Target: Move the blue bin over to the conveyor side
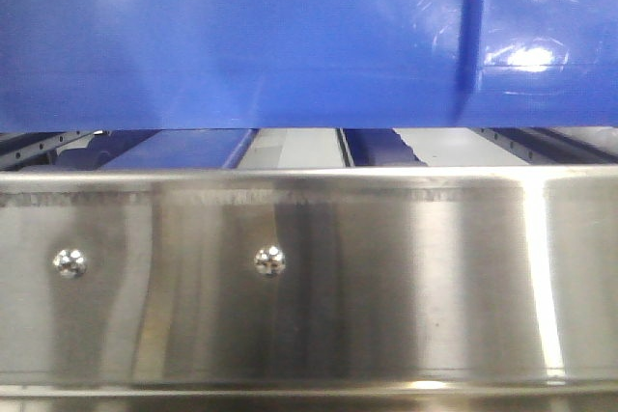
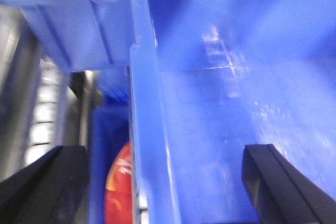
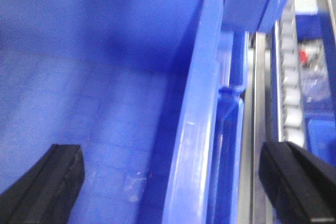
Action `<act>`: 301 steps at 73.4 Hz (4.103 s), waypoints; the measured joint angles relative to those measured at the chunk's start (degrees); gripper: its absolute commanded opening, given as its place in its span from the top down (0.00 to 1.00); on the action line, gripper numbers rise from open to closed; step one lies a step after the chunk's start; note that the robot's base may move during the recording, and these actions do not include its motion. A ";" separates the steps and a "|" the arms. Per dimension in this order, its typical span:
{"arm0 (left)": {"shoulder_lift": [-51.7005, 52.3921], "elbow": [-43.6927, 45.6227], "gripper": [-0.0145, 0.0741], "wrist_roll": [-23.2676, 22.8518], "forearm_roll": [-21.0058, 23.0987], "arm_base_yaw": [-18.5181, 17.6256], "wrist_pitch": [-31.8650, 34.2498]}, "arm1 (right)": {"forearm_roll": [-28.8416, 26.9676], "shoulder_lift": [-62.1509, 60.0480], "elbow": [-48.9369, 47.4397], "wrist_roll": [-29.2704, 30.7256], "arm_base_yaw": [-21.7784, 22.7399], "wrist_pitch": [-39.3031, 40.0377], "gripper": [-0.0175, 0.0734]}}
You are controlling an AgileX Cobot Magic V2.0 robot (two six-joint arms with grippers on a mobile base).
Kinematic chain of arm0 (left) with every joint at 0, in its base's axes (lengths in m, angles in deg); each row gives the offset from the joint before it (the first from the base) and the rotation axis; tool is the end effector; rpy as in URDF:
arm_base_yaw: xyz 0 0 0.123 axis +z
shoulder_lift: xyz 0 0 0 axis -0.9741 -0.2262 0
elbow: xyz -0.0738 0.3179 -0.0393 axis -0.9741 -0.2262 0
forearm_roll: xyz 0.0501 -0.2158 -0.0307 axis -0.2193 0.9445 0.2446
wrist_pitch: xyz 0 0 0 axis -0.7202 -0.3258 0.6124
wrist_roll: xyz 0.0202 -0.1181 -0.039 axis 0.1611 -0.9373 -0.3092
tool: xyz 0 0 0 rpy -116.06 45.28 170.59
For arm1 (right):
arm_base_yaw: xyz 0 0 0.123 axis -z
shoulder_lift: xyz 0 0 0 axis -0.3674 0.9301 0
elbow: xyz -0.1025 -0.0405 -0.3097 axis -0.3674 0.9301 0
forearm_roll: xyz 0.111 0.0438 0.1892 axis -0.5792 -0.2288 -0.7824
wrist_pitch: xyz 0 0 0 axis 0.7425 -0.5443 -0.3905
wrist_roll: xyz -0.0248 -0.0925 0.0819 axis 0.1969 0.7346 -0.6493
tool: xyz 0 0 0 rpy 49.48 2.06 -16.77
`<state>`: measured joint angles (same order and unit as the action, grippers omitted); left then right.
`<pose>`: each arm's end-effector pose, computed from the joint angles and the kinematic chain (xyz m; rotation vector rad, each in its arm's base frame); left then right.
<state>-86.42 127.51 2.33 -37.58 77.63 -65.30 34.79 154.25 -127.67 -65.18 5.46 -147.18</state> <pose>0.2191 -0.0006 0.4822 0.0035 2.3273 -0.0223 0.2326 0.0758 0.4762 -0.2671 2.3585 0.2538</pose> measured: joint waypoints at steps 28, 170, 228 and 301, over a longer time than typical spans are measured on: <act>-7.00 0.25 0.28 0.64 0.25 0.91 -0.11 | 0.00 4.15 -0.09 -1.68 -0.10 -0.36 0.19; 0.80 -0.10 0.85 -0.34 -2.27 -3.01 -3.03 | 0.99 -1.13 -2.32 -3.10 -0.06 -4.14 0.89; 10.81 -0.10 0.85 -0.76 -0.31 -3.01 -3.88 | -0.23 -10.75 -3.37 -3.10 -0.17 -5.22 0.89; 10.81 -0.10 0.85 -0.76 -0.31 -3.01 -3.88 | -0.23 -10.75 -3.37 -3.10 -0.17 -5.22 0.89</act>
<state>-75.61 127.40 1.57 -37.89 74.62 -69.18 34.57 143.50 -131.03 -68.28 5.29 -152.39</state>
